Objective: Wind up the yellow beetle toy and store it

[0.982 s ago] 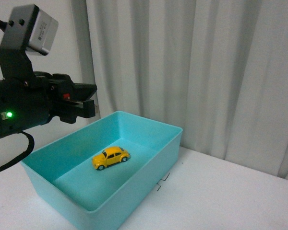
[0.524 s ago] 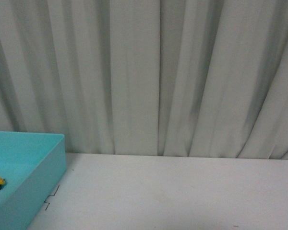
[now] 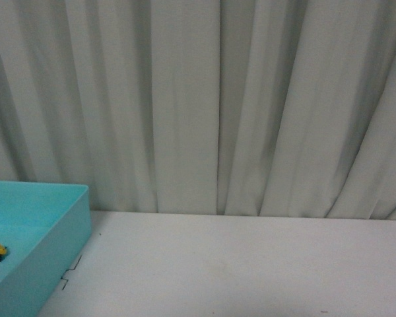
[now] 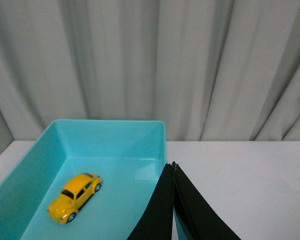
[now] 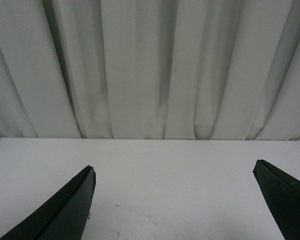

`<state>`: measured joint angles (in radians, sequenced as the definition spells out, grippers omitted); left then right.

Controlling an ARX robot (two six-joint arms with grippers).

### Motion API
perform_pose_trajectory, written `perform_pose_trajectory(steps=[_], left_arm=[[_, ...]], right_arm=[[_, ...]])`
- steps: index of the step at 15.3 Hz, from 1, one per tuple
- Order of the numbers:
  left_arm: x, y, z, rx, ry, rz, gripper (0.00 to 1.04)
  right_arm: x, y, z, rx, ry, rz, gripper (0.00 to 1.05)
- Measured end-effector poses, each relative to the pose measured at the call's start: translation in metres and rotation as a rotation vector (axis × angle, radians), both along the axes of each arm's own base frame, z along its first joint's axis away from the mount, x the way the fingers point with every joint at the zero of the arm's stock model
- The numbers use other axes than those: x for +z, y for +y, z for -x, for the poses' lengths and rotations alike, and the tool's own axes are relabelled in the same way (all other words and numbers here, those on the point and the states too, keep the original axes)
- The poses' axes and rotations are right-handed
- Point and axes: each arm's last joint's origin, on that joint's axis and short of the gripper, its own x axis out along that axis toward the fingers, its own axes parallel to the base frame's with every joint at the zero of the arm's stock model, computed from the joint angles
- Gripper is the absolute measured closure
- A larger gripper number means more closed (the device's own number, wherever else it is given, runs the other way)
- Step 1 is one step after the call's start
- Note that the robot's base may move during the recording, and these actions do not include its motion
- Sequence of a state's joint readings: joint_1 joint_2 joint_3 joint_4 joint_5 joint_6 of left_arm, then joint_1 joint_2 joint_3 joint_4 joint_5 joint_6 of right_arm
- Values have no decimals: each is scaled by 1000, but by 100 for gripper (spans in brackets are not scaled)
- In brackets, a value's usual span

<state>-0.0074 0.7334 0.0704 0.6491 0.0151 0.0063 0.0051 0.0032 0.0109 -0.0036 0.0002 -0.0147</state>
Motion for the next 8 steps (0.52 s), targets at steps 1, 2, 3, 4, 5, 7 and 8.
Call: perform_pose_trajectory(steps=[1,2,3,4,5,7,8], left_arm=[[-1,1,3,19,1,0,103],[-2,2,7,27,-26,1,103],[-8,2,10,24,-18,1,103],[-13,2,13,24,21,0,103],[-9,2,16,24,-9,1,103],[-7,2,22,24,-19,1,103],[-7,2,24,24,-18,1,103]], right_arm=[[0,0,0,0,0,0,6],[0,0,0,0,0,0,6],[0,0,0,0,0,0,6],[0,0,0,0,0,0,6],[0,0,0,0,0,0,6],[0,0,0,0,0,0,6],[0,0,0,0,0,0,6]])
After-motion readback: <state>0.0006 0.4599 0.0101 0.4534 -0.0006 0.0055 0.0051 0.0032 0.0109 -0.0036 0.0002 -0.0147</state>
